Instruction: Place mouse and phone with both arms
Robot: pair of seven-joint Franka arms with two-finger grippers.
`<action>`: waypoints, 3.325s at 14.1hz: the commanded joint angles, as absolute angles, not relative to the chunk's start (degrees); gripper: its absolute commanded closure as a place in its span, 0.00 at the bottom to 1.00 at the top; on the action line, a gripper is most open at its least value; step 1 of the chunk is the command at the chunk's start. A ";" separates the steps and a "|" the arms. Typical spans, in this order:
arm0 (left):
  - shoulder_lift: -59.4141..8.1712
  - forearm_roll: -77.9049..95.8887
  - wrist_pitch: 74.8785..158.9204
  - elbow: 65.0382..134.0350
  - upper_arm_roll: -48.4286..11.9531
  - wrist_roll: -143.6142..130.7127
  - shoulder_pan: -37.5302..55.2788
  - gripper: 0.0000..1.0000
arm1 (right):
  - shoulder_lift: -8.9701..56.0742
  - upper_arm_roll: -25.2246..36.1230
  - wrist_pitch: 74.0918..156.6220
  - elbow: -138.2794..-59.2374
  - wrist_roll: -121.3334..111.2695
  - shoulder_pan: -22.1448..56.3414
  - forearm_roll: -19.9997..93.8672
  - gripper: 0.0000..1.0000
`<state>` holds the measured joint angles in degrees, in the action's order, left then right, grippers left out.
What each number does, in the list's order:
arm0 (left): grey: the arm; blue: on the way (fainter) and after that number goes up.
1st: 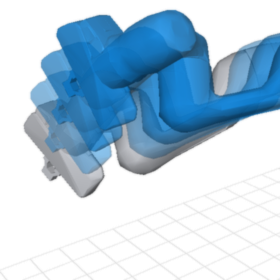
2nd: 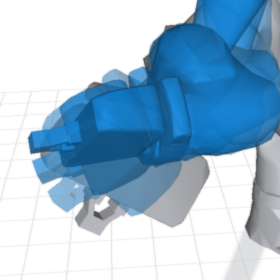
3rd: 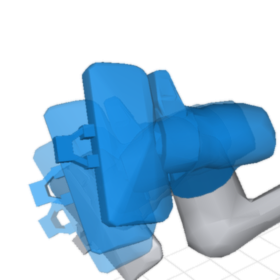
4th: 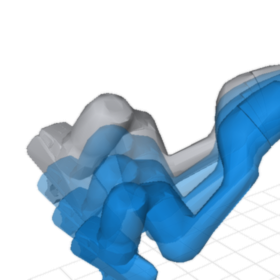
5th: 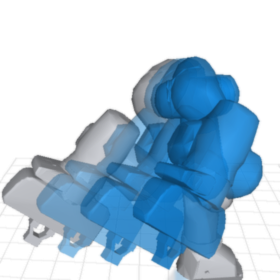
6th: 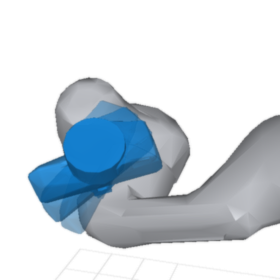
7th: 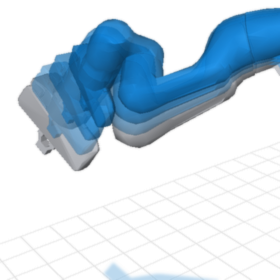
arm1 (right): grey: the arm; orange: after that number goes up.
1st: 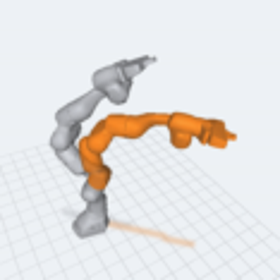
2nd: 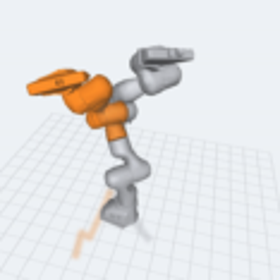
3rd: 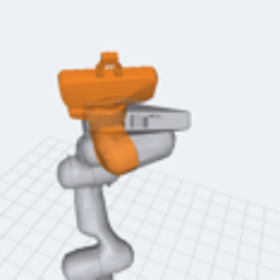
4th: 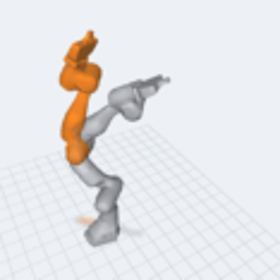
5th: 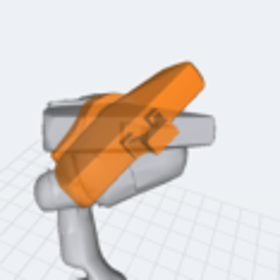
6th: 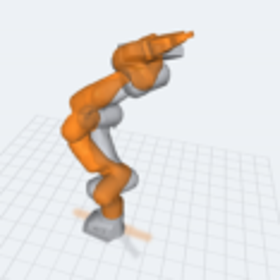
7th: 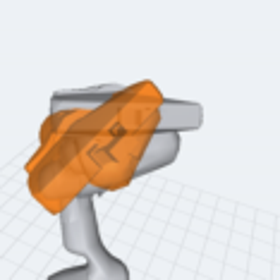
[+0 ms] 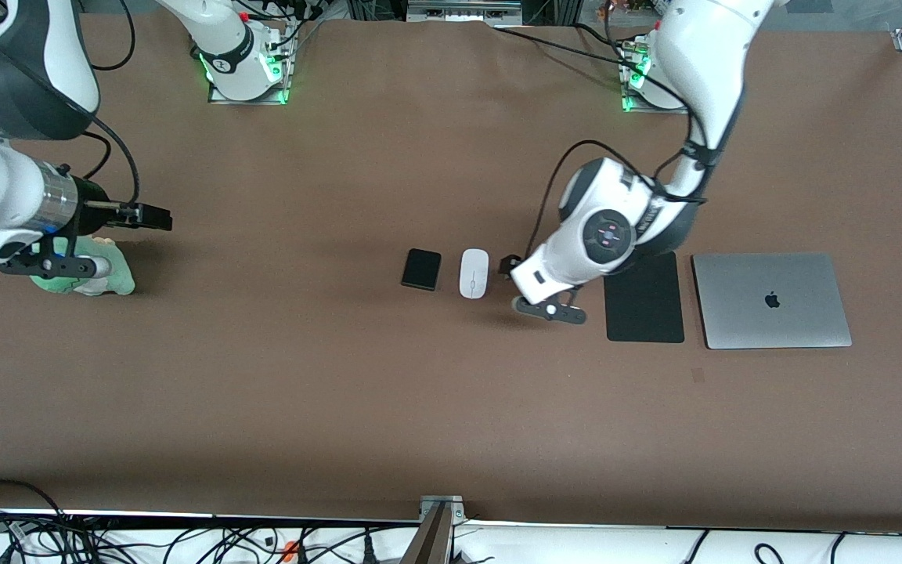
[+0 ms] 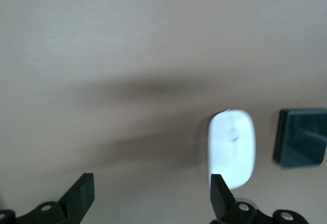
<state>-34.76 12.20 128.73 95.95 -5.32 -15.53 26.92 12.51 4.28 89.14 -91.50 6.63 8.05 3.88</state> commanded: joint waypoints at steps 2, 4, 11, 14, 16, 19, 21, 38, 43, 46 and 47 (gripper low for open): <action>-40.68 12.92 133.77 90.80 -3.87 -22.57 33.12 0.00 | 14.94 4.39 90.87 -90.44 7.29 8.70 5.98 0.00; -42.36 11.79 133.86 89.30 -3.52 -25.04 35.06 0.00 | 15.73 4.39 92.54 -90.44 7.82 10.10 5.98 0.00; -45.09 2.90 136.58 89.21 -3.43 -33.05 38.50 0.00 | 18.54 4.39 97.12 -90.44 18.62 14.76 5.98 0.00; -45.70 2.73 136.67 89.30 -3.34 -33.05 38.58 0.00 | 19.68 4.39 99.13 -90.53 23.62 16.87 6.06 0.00; -46.40 1.06 136.67 89.30 -3.34 -33.13 38.67 0.00 | 20.65 4.39 101.41 -90.61 28.37 18.71 6.06 0.00; -46.32 0.18 136.67 89.47 -3.43 -34.71 38.67 0.00 | 22.06 4.39 104.75 -90.62 35.22 21.44 6.06 0.00; -46.14 -1.05 136.58 89.47 -3.51 -34.19 38.67 0.23 | 22.94 4.39 106.43 -90.62 37.43 22.32 6.06 0.00; -35.15 -0.97 108.54 89.82 -3.51 -17.43 14.53 0.78 | 27.86 3.26 114.25 -90.53 53.00 32.16 5.89 0.00; -38.05 -1.05 110.99 92.10 -3.43 -10.99 9.85 0.78 | 31.90 1.85 123.55 -90.53 52.91 36.55 5.10 0.00; -37.88 -1.05 112.41 93.69 -3.43 -6.96 8.70 0.77 | 34.62 1.76 128.39 -90.79 51.95 38.84 4.84 0.00; -37.79 -0.97 112.67 94.30 -3.51 -5.73 7.83 0.77 | 35.41 1.67 129.10 -90.88 50.90 39.54 4.40 0.00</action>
<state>-38.92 0.17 111.78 92.69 -2.51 -8.94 9.86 33.77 1.62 127.35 -91.47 52.39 38.42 5.23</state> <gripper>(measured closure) 0.392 0.000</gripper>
